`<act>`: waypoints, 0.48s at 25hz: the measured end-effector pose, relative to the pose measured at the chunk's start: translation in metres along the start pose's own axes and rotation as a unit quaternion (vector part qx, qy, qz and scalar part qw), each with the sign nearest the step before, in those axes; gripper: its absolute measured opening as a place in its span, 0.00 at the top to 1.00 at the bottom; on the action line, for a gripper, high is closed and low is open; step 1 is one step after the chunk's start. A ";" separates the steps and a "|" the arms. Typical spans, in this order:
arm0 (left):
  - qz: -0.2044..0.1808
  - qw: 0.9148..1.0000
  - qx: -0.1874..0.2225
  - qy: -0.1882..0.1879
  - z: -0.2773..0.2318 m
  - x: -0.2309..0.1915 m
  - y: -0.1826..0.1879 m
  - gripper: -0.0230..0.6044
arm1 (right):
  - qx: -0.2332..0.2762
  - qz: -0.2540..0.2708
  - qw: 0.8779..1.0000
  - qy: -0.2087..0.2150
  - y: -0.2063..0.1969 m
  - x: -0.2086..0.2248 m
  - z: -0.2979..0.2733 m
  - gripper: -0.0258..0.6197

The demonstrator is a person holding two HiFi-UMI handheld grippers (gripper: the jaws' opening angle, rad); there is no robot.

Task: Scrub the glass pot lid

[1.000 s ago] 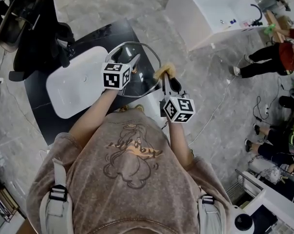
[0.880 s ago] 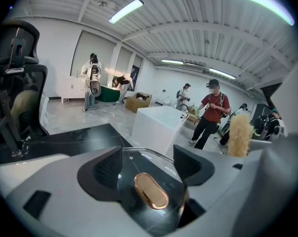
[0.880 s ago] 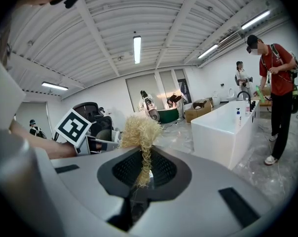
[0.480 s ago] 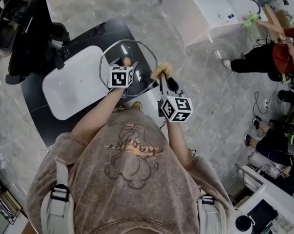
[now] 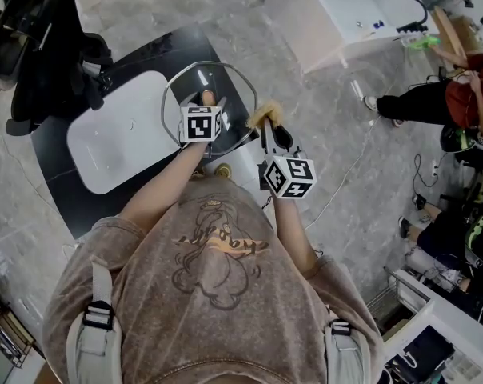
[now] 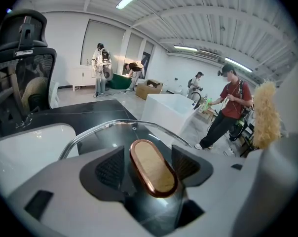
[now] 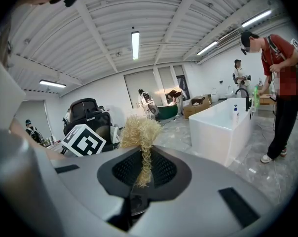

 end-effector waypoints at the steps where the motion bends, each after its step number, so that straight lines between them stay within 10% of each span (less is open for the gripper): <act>1: -0.002 1.000 -0.002 0.001 0.000 0.001 -0.001 0.47 | 0.000 0.000 1.000 0.000 0.000 0.000 0.001 0.90; 12: -0.019 1.000 -0.007 0.006 -0.004 0.001 -0.005 0.51 | -0.003 -0.002 1.000 -0.005 -0.006 0.004 0.005 0.90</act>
Point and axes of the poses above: the fingertips, and each gripper's own axes: z backward along the fingers, x to its right, y out of its top, the point moved 8 cm from there along z, backward along the fingers, and after that the axes turned 10 degrees about x, right-handed, at the moved point
